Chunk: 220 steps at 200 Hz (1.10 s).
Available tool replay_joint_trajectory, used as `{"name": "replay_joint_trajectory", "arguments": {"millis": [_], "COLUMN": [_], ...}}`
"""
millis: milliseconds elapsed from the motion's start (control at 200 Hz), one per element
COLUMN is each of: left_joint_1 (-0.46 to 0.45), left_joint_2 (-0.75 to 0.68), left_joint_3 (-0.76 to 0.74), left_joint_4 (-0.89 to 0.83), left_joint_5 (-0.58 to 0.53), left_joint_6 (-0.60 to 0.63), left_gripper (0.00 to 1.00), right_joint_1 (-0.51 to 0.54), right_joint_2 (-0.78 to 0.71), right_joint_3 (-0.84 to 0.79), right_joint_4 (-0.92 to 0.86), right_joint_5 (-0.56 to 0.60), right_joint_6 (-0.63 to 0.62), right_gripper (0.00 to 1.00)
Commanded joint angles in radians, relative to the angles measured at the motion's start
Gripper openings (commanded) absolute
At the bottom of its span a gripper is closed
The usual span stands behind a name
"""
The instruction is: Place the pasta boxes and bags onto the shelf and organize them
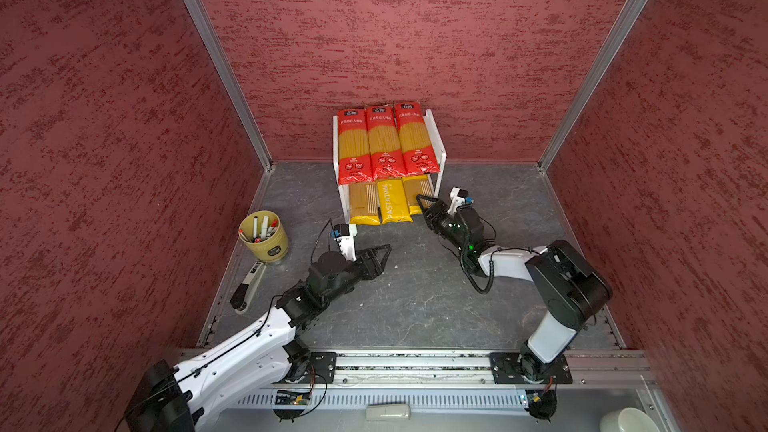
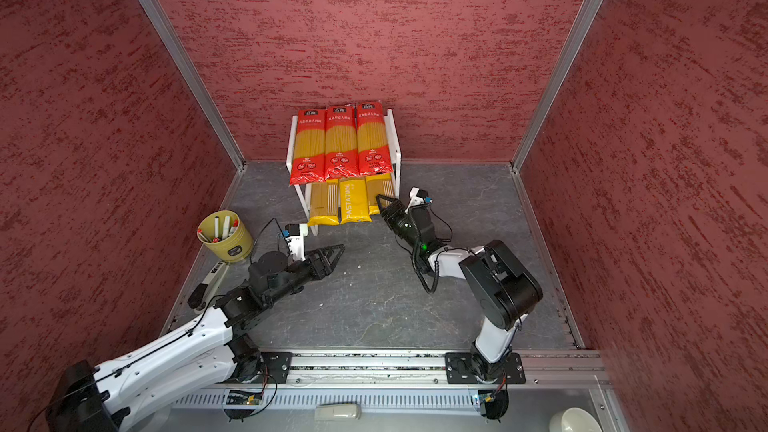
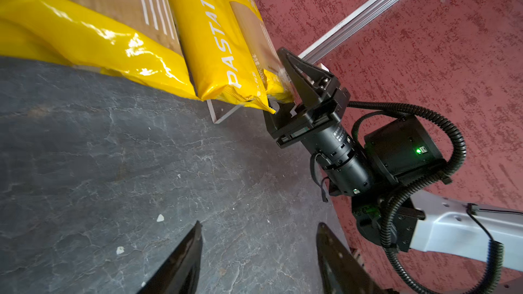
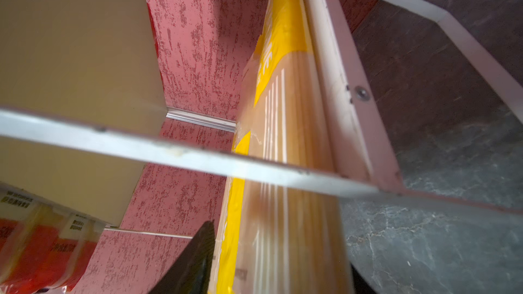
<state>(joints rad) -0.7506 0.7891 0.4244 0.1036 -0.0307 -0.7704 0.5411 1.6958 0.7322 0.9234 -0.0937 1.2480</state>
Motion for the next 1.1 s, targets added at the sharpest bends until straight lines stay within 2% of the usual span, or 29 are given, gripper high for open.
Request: {"name": "replay_joint_trajectory", "arguments": {"millis": [0, 170, 316, 416, 541, 661, 731, 822, 912, 1097], "left_joint_1": [-0.002, 0.003, 0.004, 0.006, 0.052, 0.175, 0.276, 0.407, 0.507, 0.698], "left_joint_2": [-0.038, -0.104, -0.181, -0.177, -0.097, -0.036, 0.014, 0.095, 0.153, 0.27], "left_joint_3": [0.034, 0.055, 0.059, 0.036, 0.054, 0.044, -0.003, -0.056, -0.108, -0.194], "left_joint_4": [-0.098, -0.253, -0.328, -0.325, -0.249, -0.066, 0.068, 0.155, 0.245, 0.476], "left_joint_5": [-0.042, -0.121, -0.222, -0.352, -0.518, -0.634, -0.676, -0.656, -0.598, -0.326], "left_joint_6": [0.081, 0.183, 0.296, 0.411, 0.577, 0.707, 0.741, 0.715, 0.708, 0.605], "left_gripper": [0.65, 0.67, 0.68, 0.69, 0.7, 0.71, 0.71, 0.71, 0.72, 0.73], "right_joint_1": [-0.009, -0.034, -0.052, -0.075, -0.097, -0.119, -0.148, -0.175, -0.207, -0.34], "right_joint_2": [-0.111, -0.296, -0.488, -0.588, -0.63, -0.608, -0.569, -0.511, -0.502, -0.489], "right_joint_3": [-0.062, -0.189, -0.191, -0.174, -0.151, -0.18, -0.208, -0.26, -0.333, -0.479], "right_joint_4": [-0.076, -0.267, -0.496, -0.571, -0.589, -0.465, -0.373, -0.227, -0.123, 0.02], "right_joint_5": [-0.035, -0.003, 0.129, 0.275, 0.575, 0.806, 0.86, 0.913, 0.937, 0.841], "right_joint_6": [-0.086, -0.21, -0.451, -0.621, -0.884, -1.104, -1.152, -1.24, -1.262, -1.181], "right_gripper": [0.6, 0.61, 0.6, 0.61, 0.71, 0.76, 0.77, 0.78, 0.79, 0.78]}}
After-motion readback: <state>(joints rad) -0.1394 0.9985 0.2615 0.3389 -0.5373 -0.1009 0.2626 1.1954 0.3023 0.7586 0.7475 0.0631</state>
